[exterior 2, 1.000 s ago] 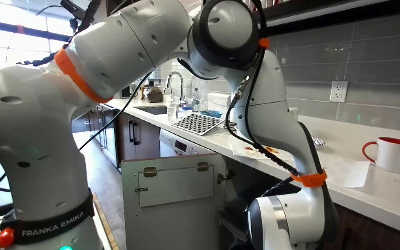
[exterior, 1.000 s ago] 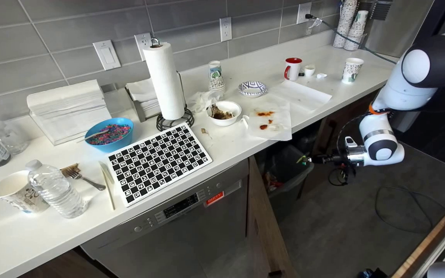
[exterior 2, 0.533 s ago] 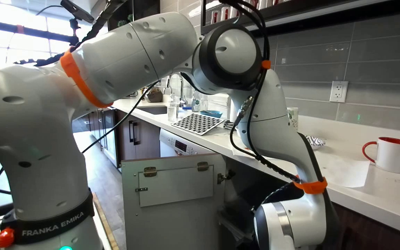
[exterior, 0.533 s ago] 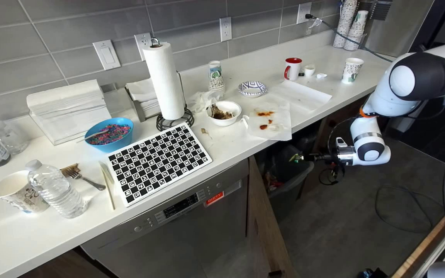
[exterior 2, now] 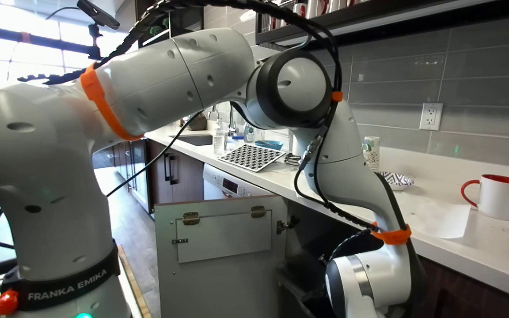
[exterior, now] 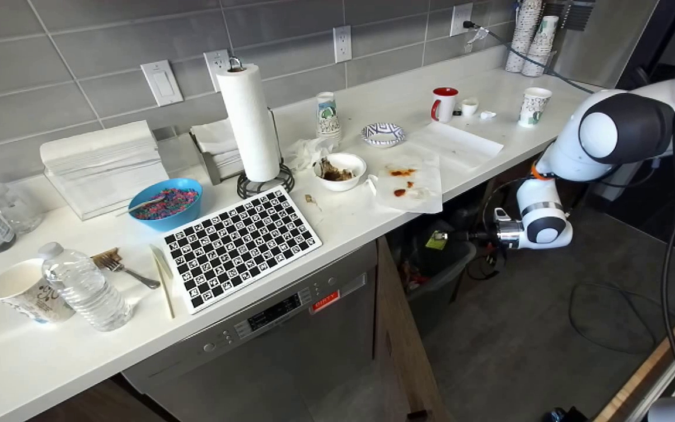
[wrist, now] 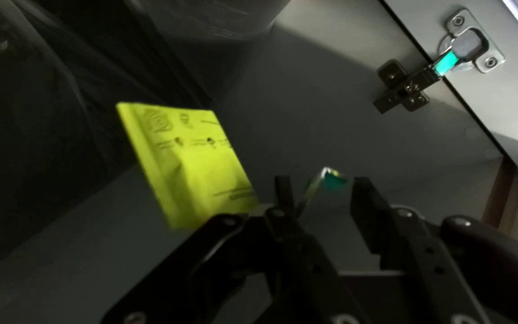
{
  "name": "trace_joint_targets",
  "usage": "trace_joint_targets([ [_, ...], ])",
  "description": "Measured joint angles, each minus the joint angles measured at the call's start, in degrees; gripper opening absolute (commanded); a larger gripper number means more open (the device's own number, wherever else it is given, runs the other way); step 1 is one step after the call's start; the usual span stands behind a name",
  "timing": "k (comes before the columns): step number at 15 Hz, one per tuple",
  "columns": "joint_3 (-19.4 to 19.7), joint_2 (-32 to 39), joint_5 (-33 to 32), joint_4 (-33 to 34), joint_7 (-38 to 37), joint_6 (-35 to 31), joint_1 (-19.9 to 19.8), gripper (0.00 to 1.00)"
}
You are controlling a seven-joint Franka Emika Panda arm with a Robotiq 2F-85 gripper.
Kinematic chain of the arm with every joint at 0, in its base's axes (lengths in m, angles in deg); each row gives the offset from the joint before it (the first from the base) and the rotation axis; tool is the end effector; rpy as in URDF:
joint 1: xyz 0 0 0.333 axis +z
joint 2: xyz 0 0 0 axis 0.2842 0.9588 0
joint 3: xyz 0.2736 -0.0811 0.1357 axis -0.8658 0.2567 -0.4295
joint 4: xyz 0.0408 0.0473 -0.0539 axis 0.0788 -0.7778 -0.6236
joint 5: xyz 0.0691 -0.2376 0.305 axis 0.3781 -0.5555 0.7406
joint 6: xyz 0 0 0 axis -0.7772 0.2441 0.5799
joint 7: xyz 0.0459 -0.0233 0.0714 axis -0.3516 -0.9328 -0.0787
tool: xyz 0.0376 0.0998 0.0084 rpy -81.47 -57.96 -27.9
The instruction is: Put the green item in the bin
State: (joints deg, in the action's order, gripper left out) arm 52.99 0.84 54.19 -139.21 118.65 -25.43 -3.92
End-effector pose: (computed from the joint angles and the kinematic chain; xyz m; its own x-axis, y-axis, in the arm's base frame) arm 0.5085 -0.1918 -0.0620 0.5858 -0.3465 0.7326 0.4724 -0.5885 -0.6561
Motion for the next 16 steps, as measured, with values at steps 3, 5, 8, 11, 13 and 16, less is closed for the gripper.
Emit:
trace_joint_targets([
  [3, -0.1, 0.5, 0.3, 0.9, -1.7, 0.1, 0.0, 0.94],
  [5, 0.1, 0.4, 0.3, 1.0, -3.7, 0.4, -0.1, 1.00],
  [8, 0.6, 0.2, 0.3, 1.0, -6.8, 1.6, -0.3, 1.00],
  [11, 1.4, -0.1, 0.2, 0.7, -9.6, 2.5, -0.3, 1.00],
  [13, 2.0, -0.7, -0.7, 0.3, -11.6, 2.8, -0.2, 1.00],
  [16, 3.8, -2.3, -6.2, -1.1, -15.3, 4.9, 0.3, 1.00],
])
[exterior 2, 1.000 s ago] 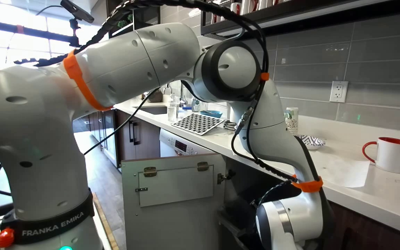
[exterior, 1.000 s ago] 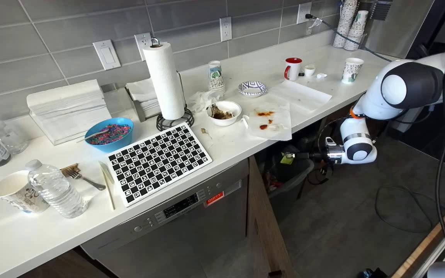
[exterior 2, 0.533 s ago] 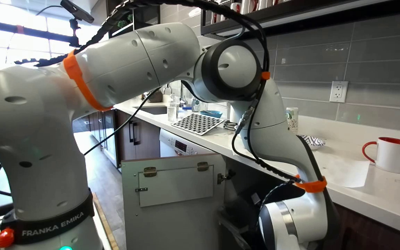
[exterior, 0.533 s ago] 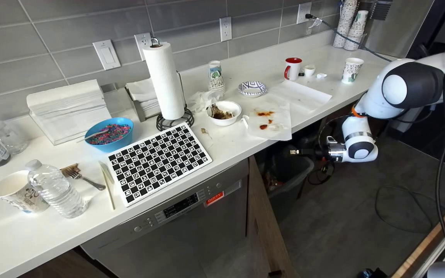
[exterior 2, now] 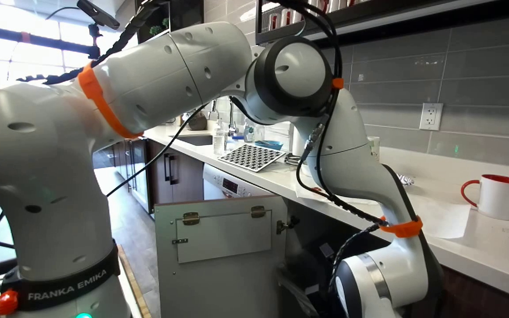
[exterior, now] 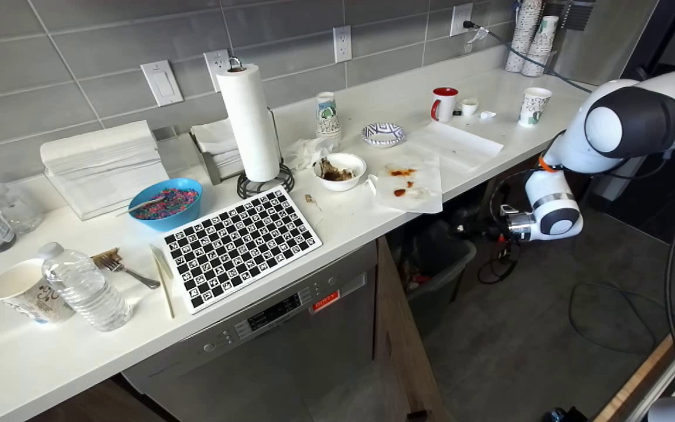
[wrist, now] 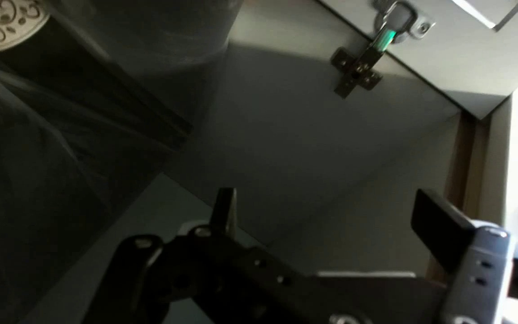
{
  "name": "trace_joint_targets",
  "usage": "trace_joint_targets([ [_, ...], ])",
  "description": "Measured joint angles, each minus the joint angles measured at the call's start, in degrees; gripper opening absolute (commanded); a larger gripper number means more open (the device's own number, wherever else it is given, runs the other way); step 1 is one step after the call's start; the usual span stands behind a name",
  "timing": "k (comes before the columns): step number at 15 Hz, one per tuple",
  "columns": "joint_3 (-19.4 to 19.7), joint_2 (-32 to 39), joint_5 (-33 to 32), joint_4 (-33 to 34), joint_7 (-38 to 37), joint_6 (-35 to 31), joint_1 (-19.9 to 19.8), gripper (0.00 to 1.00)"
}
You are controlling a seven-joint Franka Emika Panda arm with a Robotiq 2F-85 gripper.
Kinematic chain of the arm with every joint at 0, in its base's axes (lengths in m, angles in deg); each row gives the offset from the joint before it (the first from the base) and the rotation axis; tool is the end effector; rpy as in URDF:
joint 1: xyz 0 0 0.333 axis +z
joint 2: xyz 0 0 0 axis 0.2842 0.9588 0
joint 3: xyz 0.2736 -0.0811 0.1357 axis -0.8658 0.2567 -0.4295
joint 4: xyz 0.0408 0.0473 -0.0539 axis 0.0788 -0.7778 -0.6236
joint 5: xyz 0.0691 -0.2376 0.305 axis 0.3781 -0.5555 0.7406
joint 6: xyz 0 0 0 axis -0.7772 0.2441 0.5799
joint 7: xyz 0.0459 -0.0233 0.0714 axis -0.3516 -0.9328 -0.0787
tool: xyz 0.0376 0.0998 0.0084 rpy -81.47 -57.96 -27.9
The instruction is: Put the green item in the bin
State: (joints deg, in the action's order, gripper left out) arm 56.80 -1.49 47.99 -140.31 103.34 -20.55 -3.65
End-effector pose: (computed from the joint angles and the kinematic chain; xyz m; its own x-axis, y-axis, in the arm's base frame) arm 0.4975 -0.2133 -0.0390 0.7234 -0.4124 0.5537 0.3641 -0.4535 -0.8135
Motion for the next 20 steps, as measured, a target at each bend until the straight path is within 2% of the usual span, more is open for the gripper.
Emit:
trace_joint_targets([
  [4, 3.1, -3.4, -12.3, -2.8, -3.2, 2.8, 0.9, 1.00],
  [9, 7.3, -9.8, -28.1, -7.7, -3.4, 1.7, 3.1, 1.00],
  [14, 9.1, -20.1, -43.5, -15.0, -1.0, -5.2, 4.4, 1.00],
  [18, 10.0, -31.9, -56.3, -23.0, -1.6, -14.1, 4.6, 1.00],
  [20, 12.1, -38.5, -60.1, -26.8, -2.5, -18.4, 6.4, 1.00],
])
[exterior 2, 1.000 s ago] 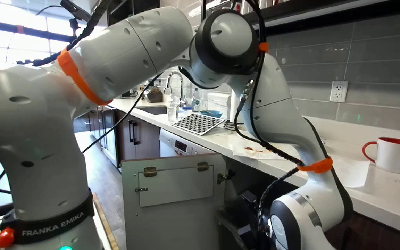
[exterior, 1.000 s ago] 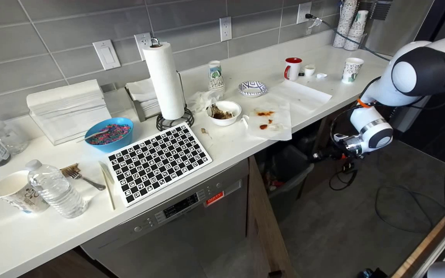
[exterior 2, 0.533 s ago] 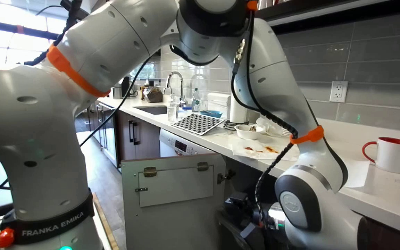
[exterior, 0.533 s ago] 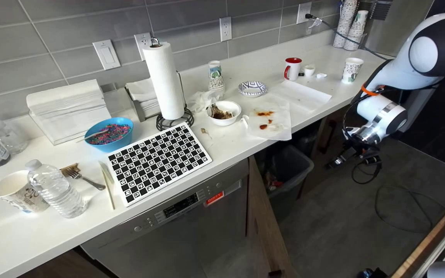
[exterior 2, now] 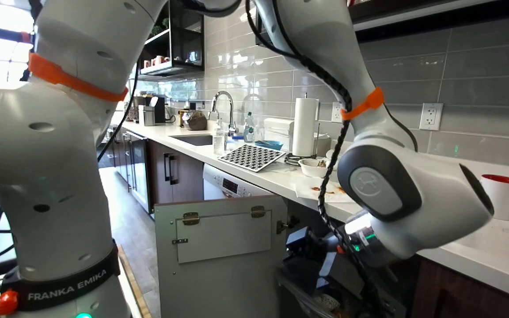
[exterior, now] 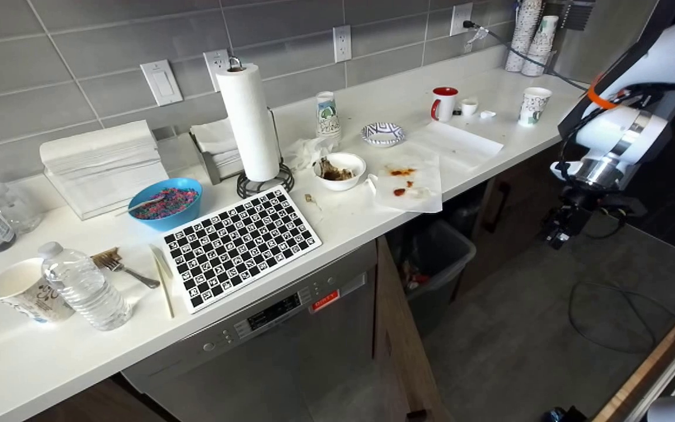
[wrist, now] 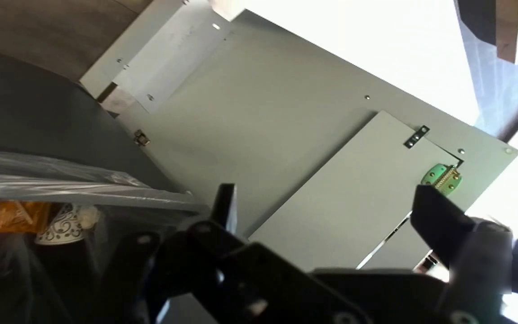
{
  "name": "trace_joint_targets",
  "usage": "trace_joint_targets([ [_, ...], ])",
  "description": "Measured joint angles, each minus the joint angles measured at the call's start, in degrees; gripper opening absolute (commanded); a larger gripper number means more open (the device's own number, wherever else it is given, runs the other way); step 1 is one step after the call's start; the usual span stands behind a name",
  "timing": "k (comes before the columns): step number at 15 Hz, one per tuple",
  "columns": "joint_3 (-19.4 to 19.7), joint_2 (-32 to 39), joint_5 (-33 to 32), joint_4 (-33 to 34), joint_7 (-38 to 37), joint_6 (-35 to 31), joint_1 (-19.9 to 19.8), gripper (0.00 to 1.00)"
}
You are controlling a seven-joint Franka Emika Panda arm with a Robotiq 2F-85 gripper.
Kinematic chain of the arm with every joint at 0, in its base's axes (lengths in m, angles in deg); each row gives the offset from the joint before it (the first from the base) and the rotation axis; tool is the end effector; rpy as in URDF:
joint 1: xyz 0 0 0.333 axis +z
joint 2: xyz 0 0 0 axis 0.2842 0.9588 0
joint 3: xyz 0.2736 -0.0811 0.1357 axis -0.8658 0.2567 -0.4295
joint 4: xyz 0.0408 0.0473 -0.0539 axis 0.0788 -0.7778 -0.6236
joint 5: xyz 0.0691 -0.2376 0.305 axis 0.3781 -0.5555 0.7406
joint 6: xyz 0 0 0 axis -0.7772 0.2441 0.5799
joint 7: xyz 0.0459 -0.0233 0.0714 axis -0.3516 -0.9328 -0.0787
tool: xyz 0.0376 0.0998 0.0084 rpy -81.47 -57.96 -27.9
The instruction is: Put the green item in the bin
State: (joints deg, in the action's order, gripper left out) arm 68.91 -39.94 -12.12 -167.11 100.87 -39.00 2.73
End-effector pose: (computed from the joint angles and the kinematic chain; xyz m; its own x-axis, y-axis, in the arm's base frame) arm 0.3774 -0.2658 0.1587 0.8227 0.4662 0.3255 0.5619 -0.5797 -0.5900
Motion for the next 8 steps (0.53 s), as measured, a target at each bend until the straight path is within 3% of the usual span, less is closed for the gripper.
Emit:
trace_joint_targets([
  [5, 4.1, -16.9, -7.6, -7.3, -7.2, -11.5, 5.6, 1.00],
  [8, 0.6, -26.6, -18.9, -9.9, -18.9, -14.2, 4.1, 1.00],
])
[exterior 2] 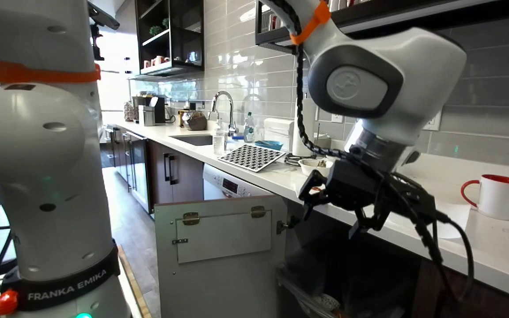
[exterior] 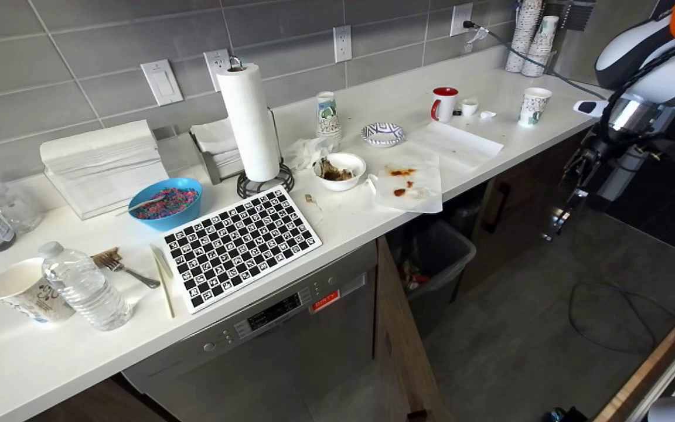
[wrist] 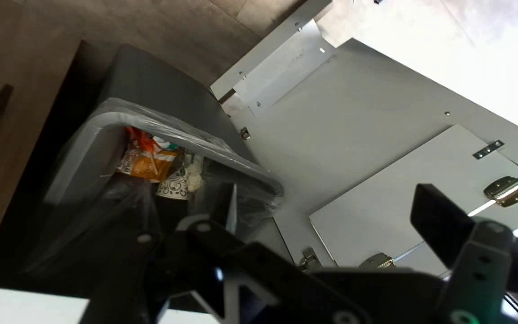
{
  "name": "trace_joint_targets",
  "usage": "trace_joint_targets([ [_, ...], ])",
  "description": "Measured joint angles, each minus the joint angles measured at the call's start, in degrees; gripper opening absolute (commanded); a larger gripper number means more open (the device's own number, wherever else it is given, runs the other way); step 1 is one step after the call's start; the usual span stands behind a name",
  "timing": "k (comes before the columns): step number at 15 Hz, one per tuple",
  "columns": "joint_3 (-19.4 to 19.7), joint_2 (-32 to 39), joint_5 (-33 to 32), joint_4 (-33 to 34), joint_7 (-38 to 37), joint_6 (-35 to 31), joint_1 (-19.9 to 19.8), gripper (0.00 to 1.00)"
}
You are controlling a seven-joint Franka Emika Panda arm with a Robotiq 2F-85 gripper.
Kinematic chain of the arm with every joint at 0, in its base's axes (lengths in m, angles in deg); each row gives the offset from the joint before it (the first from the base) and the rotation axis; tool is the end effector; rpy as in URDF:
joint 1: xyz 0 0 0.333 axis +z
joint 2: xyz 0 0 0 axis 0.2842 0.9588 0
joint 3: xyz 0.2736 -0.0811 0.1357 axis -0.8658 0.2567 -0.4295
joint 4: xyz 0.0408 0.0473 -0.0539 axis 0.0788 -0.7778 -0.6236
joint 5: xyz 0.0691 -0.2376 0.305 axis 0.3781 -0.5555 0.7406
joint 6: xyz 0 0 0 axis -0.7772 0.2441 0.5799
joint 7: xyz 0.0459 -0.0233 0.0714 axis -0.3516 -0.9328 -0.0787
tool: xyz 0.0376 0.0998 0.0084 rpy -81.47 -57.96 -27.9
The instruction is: Put the green item in the bin
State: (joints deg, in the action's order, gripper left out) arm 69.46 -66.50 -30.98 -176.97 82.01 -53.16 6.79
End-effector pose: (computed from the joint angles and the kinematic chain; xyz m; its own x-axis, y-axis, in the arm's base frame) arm 0.3810 -0.2537 0.3033 0.8011 0.5481 0.2403 0.5977 -0.7533 -0.2746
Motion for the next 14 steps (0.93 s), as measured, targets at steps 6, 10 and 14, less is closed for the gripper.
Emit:
trace_joint_targets([
  [6, -6.2, -13.0, -9.7, -1.2, -17.1, -2.2, -2.3, 1.00],
  [10, -7.2, -15.0, -7.2, -1.3, -21.4, -13.7, -1.4, 1.00],
  [14, -8.1, -13.1, -5.1, -1.3, -28.3, -25.9, 0.2, 1.00],
])
